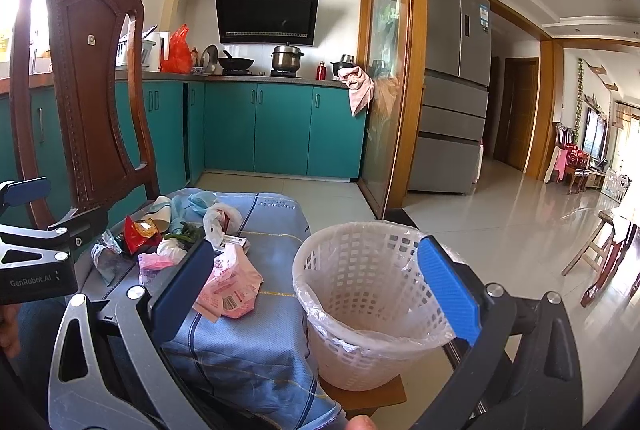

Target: Collect trash

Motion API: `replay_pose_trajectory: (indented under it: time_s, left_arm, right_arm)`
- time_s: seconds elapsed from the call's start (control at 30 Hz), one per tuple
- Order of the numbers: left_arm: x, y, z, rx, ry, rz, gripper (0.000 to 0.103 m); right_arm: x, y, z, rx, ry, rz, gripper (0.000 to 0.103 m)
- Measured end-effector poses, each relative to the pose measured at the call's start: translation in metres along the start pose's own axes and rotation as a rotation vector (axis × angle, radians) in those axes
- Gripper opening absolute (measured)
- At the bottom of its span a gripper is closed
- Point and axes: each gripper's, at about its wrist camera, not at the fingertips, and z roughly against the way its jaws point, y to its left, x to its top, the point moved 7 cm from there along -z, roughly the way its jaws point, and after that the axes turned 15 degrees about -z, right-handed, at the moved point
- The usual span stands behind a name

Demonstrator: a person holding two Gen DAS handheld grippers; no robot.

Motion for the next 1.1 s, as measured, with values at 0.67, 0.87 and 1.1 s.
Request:
replay_pose_trajectory:
  time_s: [0.67,0.87,1.1]
  left_arm:
    - [-0.0001,0.0020,-0.0026,-0.001,0.009,-0.003,0.100]
    - [-0.0005,0.0018,-0.0026,-0.002,0.012,-0.004,0.100]
    - [-0.0004,0.0019,-0.0027,-0.003,0.012,-0.004,0.100]
  right_arm:
    - [-0.0004,-0.0029,-0.0033,-0.007,0.004,-0.006,0.100]
    - [0.0003,-0.0037,-0.0039,-0.009,0.004,-0.008,0.100]
    - [-0.0009,-0.0052,-0.0035,-0.012,0.008,-0.011,0.100]
